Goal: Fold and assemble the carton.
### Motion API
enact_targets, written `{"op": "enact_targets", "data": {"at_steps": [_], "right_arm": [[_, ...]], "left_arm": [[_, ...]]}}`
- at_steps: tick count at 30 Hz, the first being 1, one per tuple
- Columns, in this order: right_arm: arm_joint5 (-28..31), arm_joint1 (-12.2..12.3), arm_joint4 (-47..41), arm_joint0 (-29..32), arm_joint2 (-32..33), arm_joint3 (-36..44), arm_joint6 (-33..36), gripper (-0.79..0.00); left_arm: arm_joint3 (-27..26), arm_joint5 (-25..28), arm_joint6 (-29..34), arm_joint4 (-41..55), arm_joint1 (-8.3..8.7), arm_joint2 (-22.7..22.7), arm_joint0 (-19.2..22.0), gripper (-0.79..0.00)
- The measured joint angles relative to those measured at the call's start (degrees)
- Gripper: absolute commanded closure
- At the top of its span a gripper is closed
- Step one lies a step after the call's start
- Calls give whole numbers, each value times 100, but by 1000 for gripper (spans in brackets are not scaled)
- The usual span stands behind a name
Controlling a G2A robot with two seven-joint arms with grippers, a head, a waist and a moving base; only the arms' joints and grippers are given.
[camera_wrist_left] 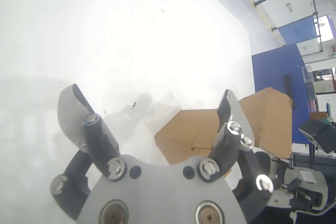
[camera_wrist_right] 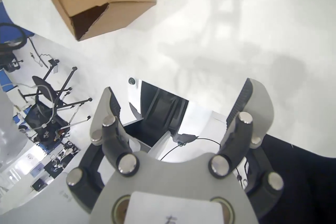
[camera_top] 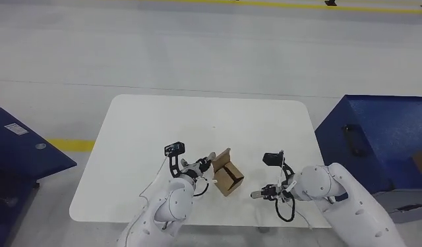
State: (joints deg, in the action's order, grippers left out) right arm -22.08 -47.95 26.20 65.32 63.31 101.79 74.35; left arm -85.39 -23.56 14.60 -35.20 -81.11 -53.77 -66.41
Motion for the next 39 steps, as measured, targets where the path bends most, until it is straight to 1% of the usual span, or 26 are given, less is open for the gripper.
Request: {"op": "enact_targets", "data": {"at_steps": [7, 15, 25, 27, 29, 31, 33, 36, 39], "right_arm": [[-280, -105, -130, -275, -169, -191, -306, -785], [-377, -183, -232, -513, -268, -401, -479, -785], [-445, -300, -417, -769, -408, -687, -807, -785], [-355, -305, -624, -750, -328, -634, -807, -785], [-201, -278, -911, -656, -118, -524, -796, -785], [13, -209, -1242, -462, 248, -380, -675, -785], [199, -118, -1436, -219, 622, -270, -384, -785], [305, 9, -1152, 100, 940, -102, 114, -785], [273, 83, -629, 286, 895, -45, 544, -785]], "left_arm": [[-178, 290, 326, -173, 57, -80, -228, -785], [-441, 588, 550, -332, 105, -77, -568, -785], [-574, 799, 409, -436, 102, -53, -747, -785], [-594, 796, 343, -453, 103, -86, -776, -785], [-597, 788, 317, -454, 104, -120, -792, -785], [-604, 786, 295, -452, 105, -159, -807, -785], [-617, 799, 285, -427, 107, -200, -828, -785], [-663, 821, 229, -421, 110, -250, -867, -785], [-764, 985, 143, -306, 110, -295, -942, -785]]}}
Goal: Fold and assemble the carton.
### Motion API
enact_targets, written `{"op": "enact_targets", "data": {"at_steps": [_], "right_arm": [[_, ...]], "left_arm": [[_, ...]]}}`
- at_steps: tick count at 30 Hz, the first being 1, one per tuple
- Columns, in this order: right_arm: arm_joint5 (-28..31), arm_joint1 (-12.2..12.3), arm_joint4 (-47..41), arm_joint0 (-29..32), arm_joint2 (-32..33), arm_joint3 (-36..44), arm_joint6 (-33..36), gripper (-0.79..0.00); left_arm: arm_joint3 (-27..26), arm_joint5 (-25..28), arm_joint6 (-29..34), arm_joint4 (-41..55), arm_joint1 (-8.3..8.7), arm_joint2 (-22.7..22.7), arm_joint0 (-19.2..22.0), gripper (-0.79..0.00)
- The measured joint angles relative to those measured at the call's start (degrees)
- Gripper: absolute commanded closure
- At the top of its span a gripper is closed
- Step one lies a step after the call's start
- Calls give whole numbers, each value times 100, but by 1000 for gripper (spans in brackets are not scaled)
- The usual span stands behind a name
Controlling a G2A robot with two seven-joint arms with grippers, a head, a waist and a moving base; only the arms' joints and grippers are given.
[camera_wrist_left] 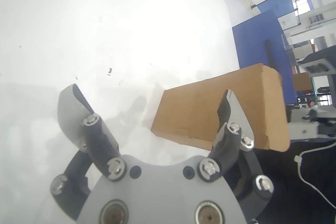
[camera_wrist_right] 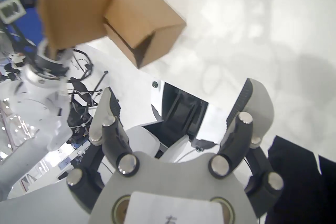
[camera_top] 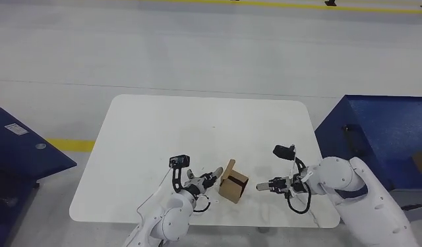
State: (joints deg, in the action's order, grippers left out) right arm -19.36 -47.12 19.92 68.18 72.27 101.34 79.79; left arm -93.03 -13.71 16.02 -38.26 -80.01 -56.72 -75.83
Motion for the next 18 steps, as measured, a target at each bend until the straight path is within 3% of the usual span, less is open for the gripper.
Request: {"op": "enact_targets", "data": {"at_steps": [8, 18], "right_arm": [[-770, -180, 438, -308, -758, -382, -720, -785], [-886, -439, 102, -932, -1395, -819, -1163, -785]], "left_arm": [[-35, 543, 106, -268, 36, 81, -111, -785], [103, 565, 229, -397, 16, 188, -43, -785]]}}
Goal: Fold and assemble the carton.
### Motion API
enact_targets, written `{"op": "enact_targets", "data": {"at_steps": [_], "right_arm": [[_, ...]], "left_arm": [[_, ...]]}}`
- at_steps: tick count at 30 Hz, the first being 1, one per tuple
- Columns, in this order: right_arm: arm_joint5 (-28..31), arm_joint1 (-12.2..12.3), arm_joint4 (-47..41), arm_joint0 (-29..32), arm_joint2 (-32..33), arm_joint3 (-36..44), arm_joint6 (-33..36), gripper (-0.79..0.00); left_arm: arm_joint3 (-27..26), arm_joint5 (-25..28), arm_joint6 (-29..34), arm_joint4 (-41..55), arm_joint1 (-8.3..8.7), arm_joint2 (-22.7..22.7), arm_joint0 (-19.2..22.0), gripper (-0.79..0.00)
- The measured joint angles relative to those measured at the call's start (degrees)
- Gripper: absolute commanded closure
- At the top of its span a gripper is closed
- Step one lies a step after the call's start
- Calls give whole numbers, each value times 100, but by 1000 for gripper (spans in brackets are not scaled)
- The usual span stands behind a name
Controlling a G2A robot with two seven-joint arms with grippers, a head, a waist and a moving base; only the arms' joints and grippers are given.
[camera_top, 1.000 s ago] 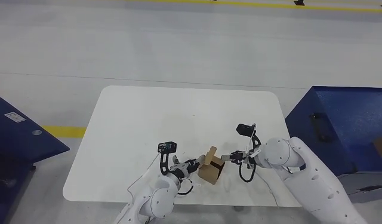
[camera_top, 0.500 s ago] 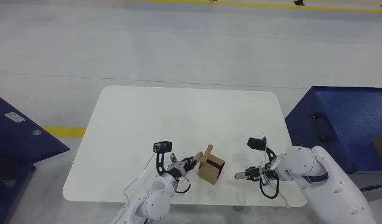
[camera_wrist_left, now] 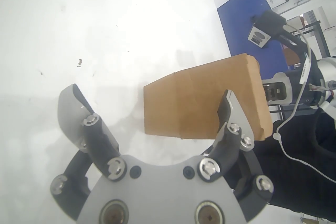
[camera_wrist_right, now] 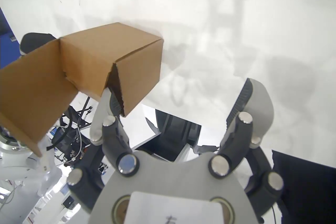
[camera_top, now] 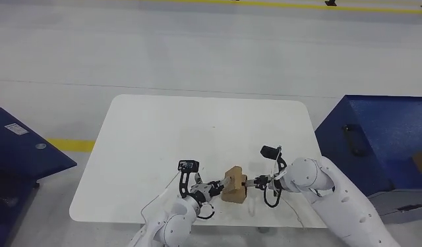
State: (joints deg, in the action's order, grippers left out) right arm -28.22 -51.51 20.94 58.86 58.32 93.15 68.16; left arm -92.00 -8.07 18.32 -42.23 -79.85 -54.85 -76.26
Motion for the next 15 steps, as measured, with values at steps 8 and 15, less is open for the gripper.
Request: {"op": "enact_targets", "data": {"at_steps": [8, 15], "right_arm": [[161, -39, -429, -158, 126, -258, 4, -785], [352, 139, -853, 190, 1040, -130, 24, -785]], "left_arm": [[55, 15, 11, -42, -7, -6, 27, -785], [122, -29, 99, -167, -8, 16, 32, -785]]}}
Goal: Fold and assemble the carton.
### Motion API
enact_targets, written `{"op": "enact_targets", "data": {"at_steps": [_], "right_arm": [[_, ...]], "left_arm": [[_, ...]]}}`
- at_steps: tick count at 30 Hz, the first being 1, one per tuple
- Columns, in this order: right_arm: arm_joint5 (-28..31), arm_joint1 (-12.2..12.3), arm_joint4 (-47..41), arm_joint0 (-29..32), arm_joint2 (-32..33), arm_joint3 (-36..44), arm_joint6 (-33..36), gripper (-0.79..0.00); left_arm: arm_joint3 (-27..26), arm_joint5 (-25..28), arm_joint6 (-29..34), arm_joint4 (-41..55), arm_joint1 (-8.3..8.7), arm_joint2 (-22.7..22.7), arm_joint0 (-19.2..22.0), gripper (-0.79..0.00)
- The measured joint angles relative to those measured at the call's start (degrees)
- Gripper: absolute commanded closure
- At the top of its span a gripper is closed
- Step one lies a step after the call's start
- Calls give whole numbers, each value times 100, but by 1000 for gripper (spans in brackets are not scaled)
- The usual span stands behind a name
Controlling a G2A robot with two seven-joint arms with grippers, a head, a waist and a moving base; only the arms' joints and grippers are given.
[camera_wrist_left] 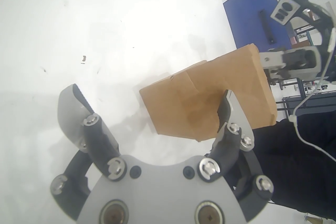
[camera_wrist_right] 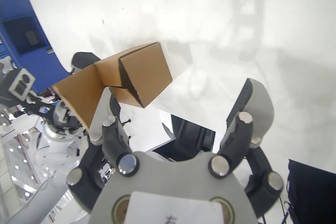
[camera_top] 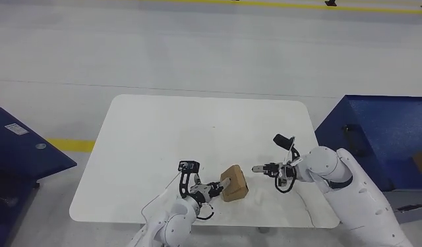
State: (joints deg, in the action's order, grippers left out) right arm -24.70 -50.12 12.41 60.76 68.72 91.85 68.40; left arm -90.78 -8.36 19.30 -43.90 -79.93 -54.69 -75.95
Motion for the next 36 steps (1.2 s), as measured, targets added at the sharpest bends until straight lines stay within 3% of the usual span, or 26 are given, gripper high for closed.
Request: {"op": "enact_targets", "data": {"at_steps": [4, 10, 36], "right_arm": [[302, 67, -279, 299, 337, 249, 121, -785], [350, 67, -194, 463, 229, 391, -19, -785], [-60, -120, 314, -80, -710, 21, -225, -785]], "left_arm": [[52, -12, 40, -64, -12, 60, 23, -785], [130, -71, 59, -109, -33, 108, 70, -785], [203, -137, 105, -130, -90, 161, 127, -785]]}}
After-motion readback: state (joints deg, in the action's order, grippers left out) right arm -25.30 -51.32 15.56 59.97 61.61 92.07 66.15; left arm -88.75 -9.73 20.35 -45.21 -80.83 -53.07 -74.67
